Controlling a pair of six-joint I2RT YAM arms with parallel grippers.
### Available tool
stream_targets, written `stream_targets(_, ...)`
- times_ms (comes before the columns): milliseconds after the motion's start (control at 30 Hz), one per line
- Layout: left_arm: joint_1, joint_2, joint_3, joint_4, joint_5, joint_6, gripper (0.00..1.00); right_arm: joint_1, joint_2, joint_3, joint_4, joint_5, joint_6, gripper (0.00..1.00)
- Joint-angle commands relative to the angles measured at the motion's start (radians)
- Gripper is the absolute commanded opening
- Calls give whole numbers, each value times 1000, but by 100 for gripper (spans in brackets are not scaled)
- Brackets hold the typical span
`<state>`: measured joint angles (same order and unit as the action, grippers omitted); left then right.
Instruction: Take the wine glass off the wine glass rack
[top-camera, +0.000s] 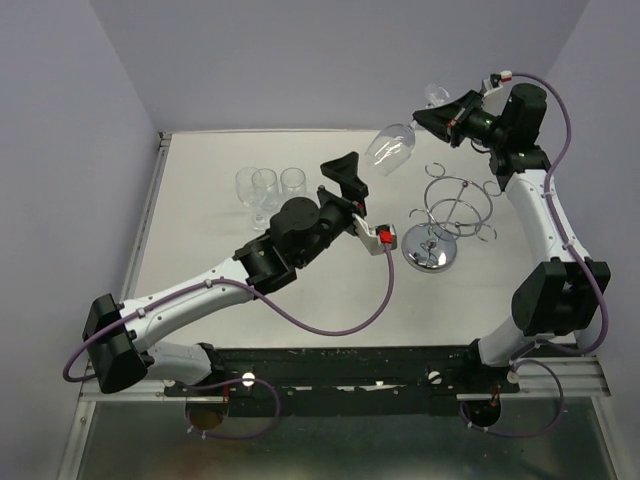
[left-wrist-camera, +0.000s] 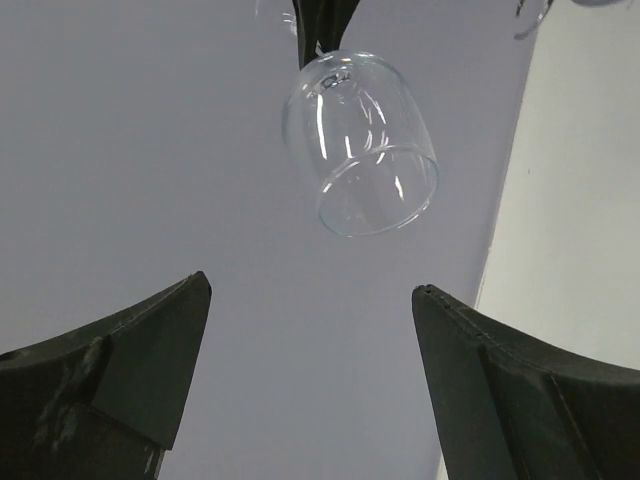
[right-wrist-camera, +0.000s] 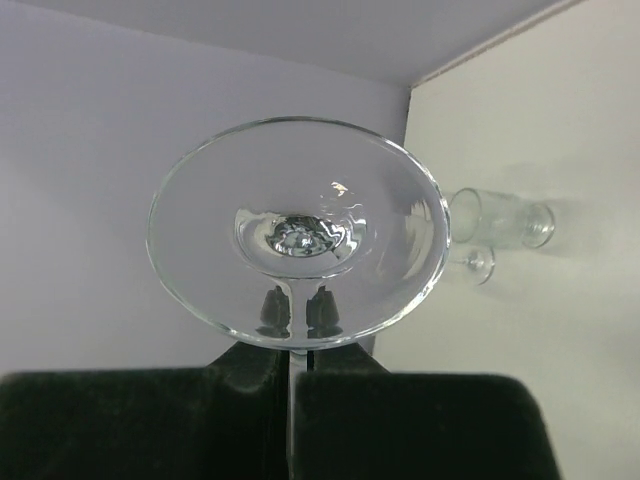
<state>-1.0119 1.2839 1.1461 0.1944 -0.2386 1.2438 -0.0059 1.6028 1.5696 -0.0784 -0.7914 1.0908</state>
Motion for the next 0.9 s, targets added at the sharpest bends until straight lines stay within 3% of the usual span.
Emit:
stream_targets(0, -1, -15, -74, 91, 38, 169, 99, 6, -21, -81, 107, -83, 254, 1)
stream_targets(267, 1, -24, -52, -12, 78, 134, 99, 35, -27, -168, 207, -83, 322, 1)
stream_targets(867, 9, -15, -68, 23, 78, 229, 99, 90, -60, -215, 200, -100, 353, 1)
